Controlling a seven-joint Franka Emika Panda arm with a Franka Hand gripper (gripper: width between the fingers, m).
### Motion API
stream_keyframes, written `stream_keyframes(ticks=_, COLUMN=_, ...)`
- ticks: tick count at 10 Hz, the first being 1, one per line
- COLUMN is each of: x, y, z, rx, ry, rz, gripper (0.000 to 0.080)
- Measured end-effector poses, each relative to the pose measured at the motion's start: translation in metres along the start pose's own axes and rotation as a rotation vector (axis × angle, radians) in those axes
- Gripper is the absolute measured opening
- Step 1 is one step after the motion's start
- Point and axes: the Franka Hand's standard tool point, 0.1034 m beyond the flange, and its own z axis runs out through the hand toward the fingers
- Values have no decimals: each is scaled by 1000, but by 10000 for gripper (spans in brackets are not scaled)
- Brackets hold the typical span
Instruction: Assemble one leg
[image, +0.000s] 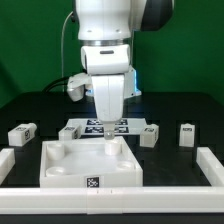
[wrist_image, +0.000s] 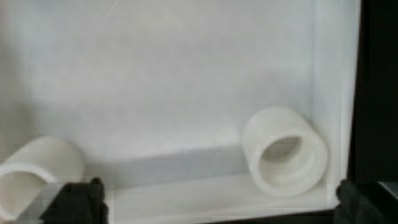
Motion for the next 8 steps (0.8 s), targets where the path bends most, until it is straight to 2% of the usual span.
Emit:
stream_keyframes(ticks=3, x=0, y=0, z=0, rx=1, ry=1, rz=22, gripper=650)
stream_keyframes(ticks=4, x=0, y=0, z=3, rx=16, ry=4, rz=17, gripper=650)
stream_keyframes(ticks=5, x=-7, y=-8, z=12, rx=19, ry=12, rz=-30, gripper=650)
stream_keyframes(ticks=6, x=-14, y=-26, z=24, rx=44, ry=23, rz=-10, gripper=650)
stream_keyframes(ticks=8, x=-16, y=-46, z=41, rx=80, ry=39, rz=9, gripper=650)
